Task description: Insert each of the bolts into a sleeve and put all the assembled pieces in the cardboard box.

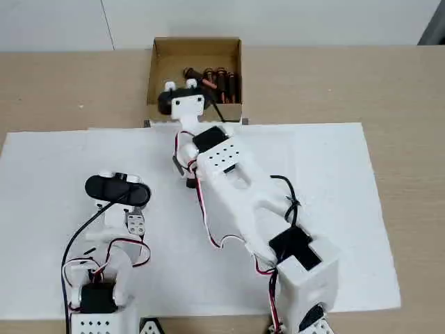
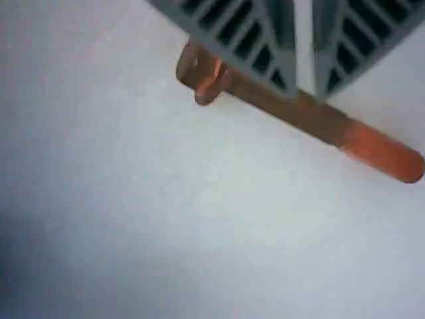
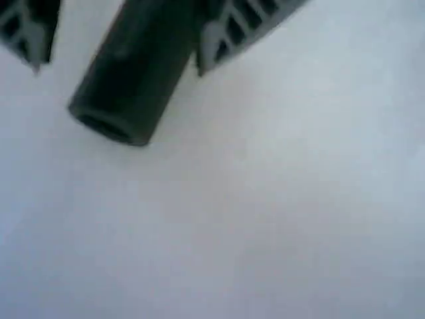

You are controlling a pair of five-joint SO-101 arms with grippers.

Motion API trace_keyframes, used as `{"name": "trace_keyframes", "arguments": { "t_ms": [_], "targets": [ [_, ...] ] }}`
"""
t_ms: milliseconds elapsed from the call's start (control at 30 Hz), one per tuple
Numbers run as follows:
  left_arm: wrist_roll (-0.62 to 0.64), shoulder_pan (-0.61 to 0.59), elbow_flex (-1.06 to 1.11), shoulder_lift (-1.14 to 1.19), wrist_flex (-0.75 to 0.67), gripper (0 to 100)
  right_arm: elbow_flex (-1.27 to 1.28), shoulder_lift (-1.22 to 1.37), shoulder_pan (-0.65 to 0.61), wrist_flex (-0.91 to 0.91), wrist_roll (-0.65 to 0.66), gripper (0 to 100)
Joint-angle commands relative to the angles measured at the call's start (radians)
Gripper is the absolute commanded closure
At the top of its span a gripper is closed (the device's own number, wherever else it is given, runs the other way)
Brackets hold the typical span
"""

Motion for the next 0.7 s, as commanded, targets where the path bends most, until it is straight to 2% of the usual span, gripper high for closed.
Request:
{"name": "trace_keyframes", "arguments": {
  "t_ms": [0, 667],
  "targets": [
    [-0.006, -0.003, -0.007, -0.008, -0.026, 100, -0.048, -0.001, -0.012, -0.004, -0.009, 86.2],
    [-0.005, -0.003, -0.007, -0.008, -0.026, 100, -0.048, 0.119, -0.013, -0.012, -0.011, 87.0]
  ]
}}
